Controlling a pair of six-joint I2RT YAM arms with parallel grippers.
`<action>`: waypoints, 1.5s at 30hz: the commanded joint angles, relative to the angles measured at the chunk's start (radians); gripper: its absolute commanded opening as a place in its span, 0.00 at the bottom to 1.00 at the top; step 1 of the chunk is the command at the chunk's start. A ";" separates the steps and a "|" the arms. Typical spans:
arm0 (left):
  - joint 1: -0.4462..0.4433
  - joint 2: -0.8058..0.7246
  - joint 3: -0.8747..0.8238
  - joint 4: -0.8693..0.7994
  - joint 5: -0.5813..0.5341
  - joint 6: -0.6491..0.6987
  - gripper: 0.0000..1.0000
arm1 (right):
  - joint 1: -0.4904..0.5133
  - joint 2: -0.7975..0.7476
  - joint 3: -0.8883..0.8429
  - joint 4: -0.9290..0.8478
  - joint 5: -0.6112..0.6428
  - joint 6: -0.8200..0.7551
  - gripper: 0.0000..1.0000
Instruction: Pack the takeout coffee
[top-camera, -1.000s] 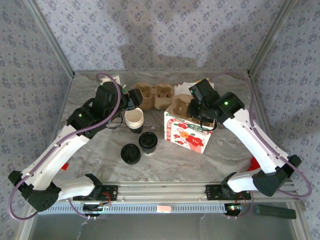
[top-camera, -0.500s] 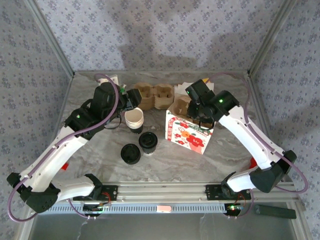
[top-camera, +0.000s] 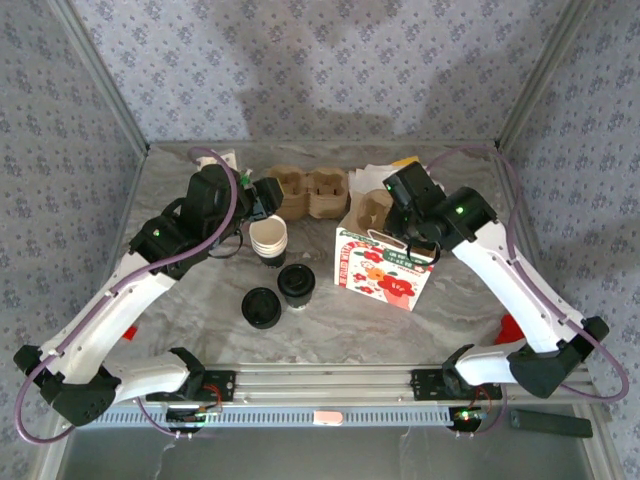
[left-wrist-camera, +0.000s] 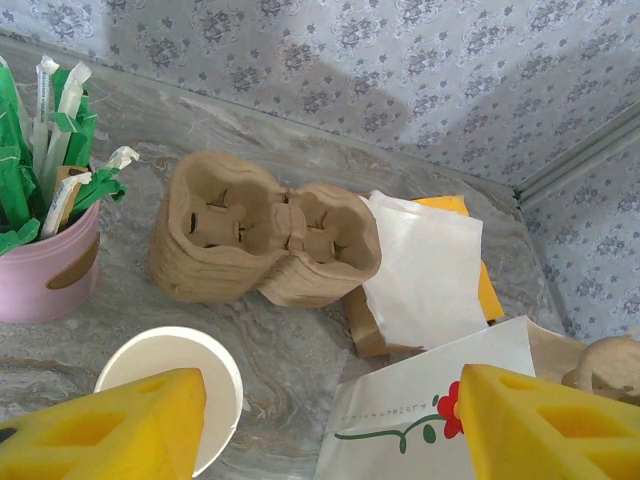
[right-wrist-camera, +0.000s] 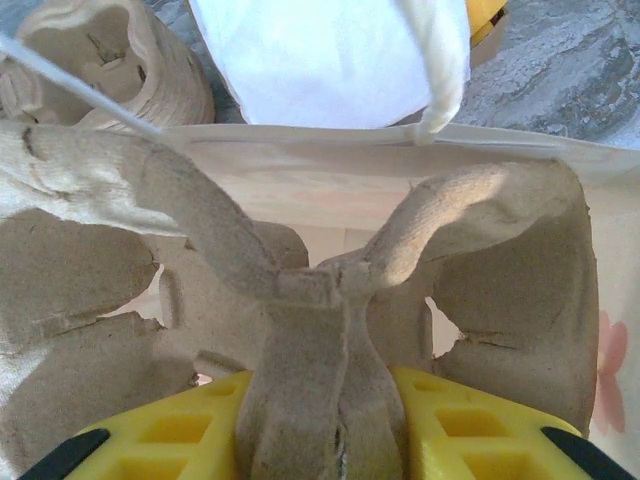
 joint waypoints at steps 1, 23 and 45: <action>0.004 -0.020 -0.004 0.015 -0.008 0.008 0.68 | -0.006 0.008 -0.024 -0.030 0.030 0.018 0.36; 0.004 -0.048 -0.029 0.011 -0.024 0.006 0.68 | 0.000 0.111 -0.072 0.003 -0.059 -0.032 0.38; 0.008 -0.072 -0.046 -0.011 -0.042 0.003 0.68 | -0.006 0.234 -0.145 0.093 -0.129 -0.092 0.39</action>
